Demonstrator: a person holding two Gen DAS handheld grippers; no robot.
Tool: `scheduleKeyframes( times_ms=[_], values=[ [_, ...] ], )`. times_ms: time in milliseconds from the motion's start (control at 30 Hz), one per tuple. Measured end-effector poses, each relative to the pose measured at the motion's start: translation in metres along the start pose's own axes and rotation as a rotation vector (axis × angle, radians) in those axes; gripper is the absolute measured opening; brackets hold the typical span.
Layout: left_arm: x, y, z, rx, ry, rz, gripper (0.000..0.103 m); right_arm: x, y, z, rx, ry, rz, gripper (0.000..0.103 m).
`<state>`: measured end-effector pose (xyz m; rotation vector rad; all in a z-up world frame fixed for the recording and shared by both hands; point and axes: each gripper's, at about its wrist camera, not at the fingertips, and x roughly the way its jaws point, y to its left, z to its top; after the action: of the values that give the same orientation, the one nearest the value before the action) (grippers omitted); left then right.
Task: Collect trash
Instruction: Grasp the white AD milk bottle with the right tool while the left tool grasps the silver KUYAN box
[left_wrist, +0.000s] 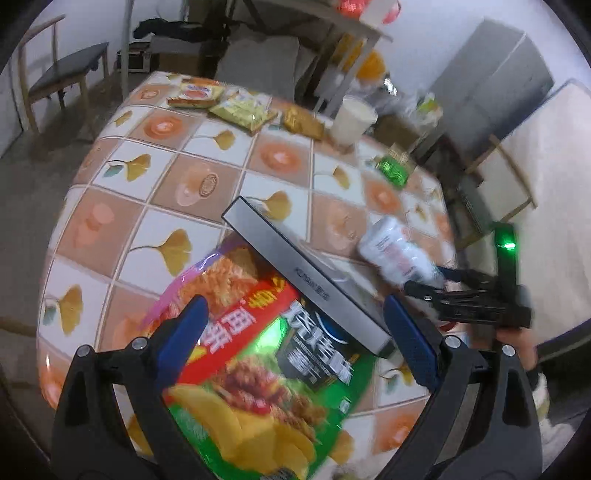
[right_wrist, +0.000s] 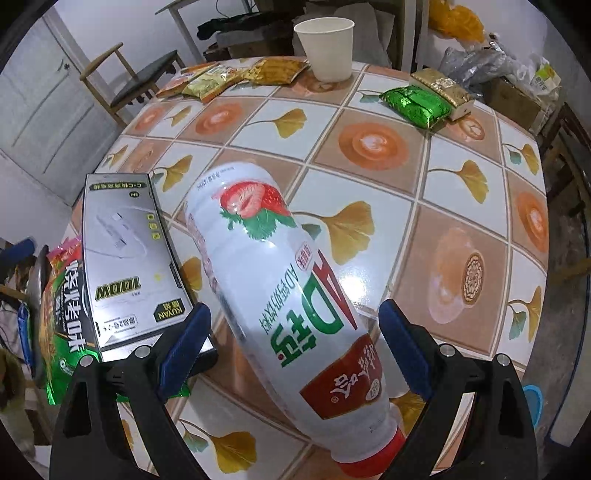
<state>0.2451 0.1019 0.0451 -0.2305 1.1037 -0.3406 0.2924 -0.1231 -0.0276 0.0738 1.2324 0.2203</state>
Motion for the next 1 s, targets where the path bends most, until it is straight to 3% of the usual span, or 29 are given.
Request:
scheduleKeyframes(
  times_ms=[100,233,333,500,600,733,1000],
  values=[
    [0.023,0.005,0.008,-0.046,0.08,-0.008,0.091,0.0,-0.004,-0.003,0.005,-0.002,0.013,0.089],
    [0.047,0.013,0.019,-0.129,0.152,-0.047,0.08,0.002,-0.009,-0.006,0.018,-0.003,0.035,0.089],
    [0.06,0.021,0.024,-0.194,0.193,-0.055,0.07,0.005,-0.011,-0.007,0.029,-0.004,0.056,0.089],
    [0.078,0.028,0.03,-0.279,0.24,-0.043,0.065,0.006,-0.014,-0.008,0.044,-0.012,0.088,0.089],
    [0.082,0.029,0.034,-0.293,0.238,-0.041,0.06,0.007,-0.015,-0.007,0.051,-0.022,0.099,0.089],
    [0.084,0.028,0.04,-0.309,0.223,-0.058,0.04,0.009,-0.016,-0.008,0.053,-0.021,0.108,0.088],
    [0.083,0.018,0.049,-0.272,0.188,-0.071,0.033,0.012,-0.011,-0.008,0.035,-0.026,0.095,0.082]
  ],
)
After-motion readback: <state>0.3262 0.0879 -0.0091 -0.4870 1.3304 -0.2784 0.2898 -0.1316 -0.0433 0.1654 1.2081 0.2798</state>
